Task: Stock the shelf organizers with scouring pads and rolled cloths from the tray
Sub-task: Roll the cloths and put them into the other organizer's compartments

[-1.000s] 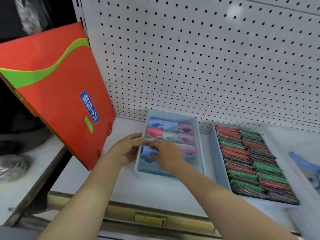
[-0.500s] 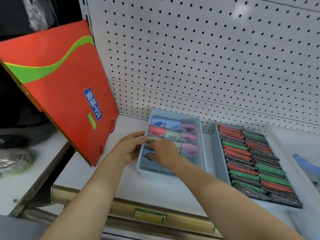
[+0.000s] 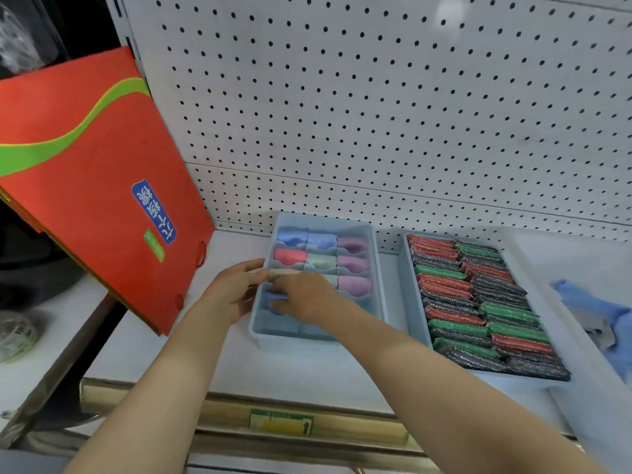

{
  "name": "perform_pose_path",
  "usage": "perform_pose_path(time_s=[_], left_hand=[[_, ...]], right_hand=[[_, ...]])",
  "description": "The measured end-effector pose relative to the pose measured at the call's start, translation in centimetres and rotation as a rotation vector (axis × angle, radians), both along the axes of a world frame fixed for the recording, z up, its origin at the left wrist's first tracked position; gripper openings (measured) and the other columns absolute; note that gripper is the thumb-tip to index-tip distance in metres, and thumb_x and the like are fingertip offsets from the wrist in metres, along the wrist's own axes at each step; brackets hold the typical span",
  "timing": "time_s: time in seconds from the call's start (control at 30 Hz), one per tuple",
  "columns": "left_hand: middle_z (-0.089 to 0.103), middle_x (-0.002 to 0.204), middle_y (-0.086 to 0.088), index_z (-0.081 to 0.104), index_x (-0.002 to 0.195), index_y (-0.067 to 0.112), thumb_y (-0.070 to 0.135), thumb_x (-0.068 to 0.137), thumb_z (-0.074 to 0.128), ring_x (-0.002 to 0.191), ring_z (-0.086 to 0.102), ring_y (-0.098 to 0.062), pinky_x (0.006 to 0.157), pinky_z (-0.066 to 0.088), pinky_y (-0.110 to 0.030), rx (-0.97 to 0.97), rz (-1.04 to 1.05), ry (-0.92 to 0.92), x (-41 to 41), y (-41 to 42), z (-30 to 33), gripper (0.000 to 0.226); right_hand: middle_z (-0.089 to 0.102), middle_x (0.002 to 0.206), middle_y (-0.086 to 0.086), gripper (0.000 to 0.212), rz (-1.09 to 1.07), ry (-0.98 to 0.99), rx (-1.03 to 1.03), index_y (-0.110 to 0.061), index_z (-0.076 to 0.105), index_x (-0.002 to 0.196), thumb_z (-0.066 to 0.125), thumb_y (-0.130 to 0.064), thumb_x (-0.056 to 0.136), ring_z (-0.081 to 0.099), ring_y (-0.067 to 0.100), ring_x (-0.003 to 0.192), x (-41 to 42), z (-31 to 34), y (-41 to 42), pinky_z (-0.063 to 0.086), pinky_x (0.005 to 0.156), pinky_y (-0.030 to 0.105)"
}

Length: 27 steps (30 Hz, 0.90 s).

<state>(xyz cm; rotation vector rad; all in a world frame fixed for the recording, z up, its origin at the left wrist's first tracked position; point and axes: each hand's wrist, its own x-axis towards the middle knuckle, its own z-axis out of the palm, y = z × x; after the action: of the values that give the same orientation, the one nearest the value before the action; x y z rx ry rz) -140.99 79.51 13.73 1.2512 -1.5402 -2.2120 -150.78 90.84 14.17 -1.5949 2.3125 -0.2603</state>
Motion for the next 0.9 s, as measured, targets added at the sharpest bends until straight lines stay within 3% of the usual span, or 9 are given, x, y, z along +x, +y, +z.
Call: perform_pose_path(time_s=[0.1, 0.23, 0.37, 0.47, 0.53, 0.63, 0.77, 0.83, 0.9], left_hand=[[0.072, 0.093, -0.013, 0.071, 0.104, 0.017, 0.003, 0.082, 0.067, 0.077, 0.066, -0.023, 0.058, 0.056, -0.024, -0.15, 0.033, -0.083, -0.8, 0.1, -0.1, 0.026], [0.056, 0.132, -0.025, 0.057, 0.132, 0.014, 0.02, 0.079, 0.067, 0.122, 0.05, -0.041, 0.105, 0.04, -0.045, -0.739, 0.178, -0.453, -4.8, 3.3, 0.9, 0.054], [0.05, 0.136, -0.027, 0.058, 0.132, 0.005, 0.013, 0.087, 0.064, 0.132, 0.039, -0.04, 0.111, 0.024, -0.045, -1.125, 0.123, -0.206, -11.1, 13.3, 5.0, 0.046], [0.053, 0.137, -0.021, 0.061, 0.13, 0.009, 0.022, 0.093, 0.062, 0.134, 0.04, -0.037, 0.114, 0.026, -0.045, -1.285, -0.18, -0.021, -16.0, 22.6, 6.6, 0.039], [0.052, 0.137, -0.008, 0.062, 0.13, 0.018, 0.034, 0.098, 0.055, 0.137, 0.036, -0.032, 0.114, 0.025, -0.043, -1.291, -0.426, 0.055, -18.6, 28.6, 7.1, 0.037], [0.043, 0.15, -0.001, 0.063, 0.129, 0.026, 0.037, 0.1, 0.05, 0.147, 0.019, -0.024, 0.118, 0.015, -0.038, -1.238, -0.692, 0.144, -21.4, 35.5, 7.2, 0.033], [0.039, 0.155, 0.0, 0.064, 0.128, 0.025, 0.029, 0.102, 0.048, 0.151, 0.011, -0.022, 0.119, 0.01, -0.032, -1.26, -0.861, 0.043, -23.4, 39.0, 6.3, 0.03], [0.04, 0.154, 0.001, 0.066, 0.125, 0.026, 0.027, 0.102, 0.046, 0.151, 0.013, -0.021, 0.118, 0.005, -0.027, -1.282, -0.885, -0.019, -23.8, 39.4, 5.7, 0.03], [0.038, 0.156, 0.002, 0.067, 0.123, 0.026, 0.025, 0.102, 0.047, 0.151, 0.012, -0.019, 0.118, 0.001, -0.023, -1.268, -0.866, -0.042, -24.0, 39.5, 5.3, 0.029]], right_hand=[[0.067, 0.114, 0.005, 0.029, -0.025, -0.172, -0.085, -0.016, 0.061, 0.12, 0.053, -0.033, 0.098, 0.062, 0.026, 0.103, -1.3, 2.6, 2.0, 0.047, 0.085, 0.033], [0.071, 0.114, 0.005, 0.029, -0.139, -0.188, -0.339, -0.015, 0.066, 0.119, 0.06, -0.031, 0.096, 0.066, 0.023, 0.102, -5.2, 6.9, 7.1, 0.052, 0.091, 0.042], [0.071, 0.117, 0.001, 0.028, -0.282, -0.209, -0.547, -0.015, 0.067, 0.12, 0.061, -0.028, 0.096, 0.066, 0.015, 0.102, -11.4, 11.5, 15.6, 0.051, 0.093, 0.031], [0.071, 0.113, -0.002, 0.024, -0.448, -0.162, -0.605, -0.017, 0.069, 0.115, 0.06, -0.028, 0.096, 0.065, 0.013, 0.099, -16.5, 12.9, 23.3, 0.05, 0.09, 0.026], [0.072, 0.105, 0.0, 0.021, -0.551, -0.068, -0.511, -0.016, 0.072, 0.105, 0.061, -0.03, 0.095, 0.065, 0.014, 0.094, -20.4, 12.2, 28.7, 0.049, 0.083, 0.024], [0.066, 0.08, 0.011, 0.027, -0.622, 0.084, -0.066, -0.006, 0.065, 0.074, 0.061, -0.031, 0.087, 0.06, 0.025, 0.073, -24.9, 10.1, 36.0, 0.044, 0.063, 0.03], [0.054, 0.065, 0.004, 0.037, -0.458, 0.134, 0.491, -0.019, 0.047, 0.057, 0.067, -0.038, 0.081, 0.055, 0.023, 0.064, -25.9, 6.2, 41.1, 0.04, 0.059, 0.025], [0.052, 0.064, 0.003, 0.04, -0.427, 0.074, 0.496, -0.016, 0.045, 0.06, 0.072, -0.036, 0.081, 0.052, 0.021, 0.059, -25.3, 4.8, 42.3, 0.037, 0.052, 0.025], [0.065, 0.088, 0.011, 0.024, -0.406, 0.096, 0.44, -0.009, 0.057, 0.078, 0.071, -0.028, 0.084, 0.064, 0.027, 0.08, -24.8, 3.8, 43.2, 0.037, 0.059, 0.025]])
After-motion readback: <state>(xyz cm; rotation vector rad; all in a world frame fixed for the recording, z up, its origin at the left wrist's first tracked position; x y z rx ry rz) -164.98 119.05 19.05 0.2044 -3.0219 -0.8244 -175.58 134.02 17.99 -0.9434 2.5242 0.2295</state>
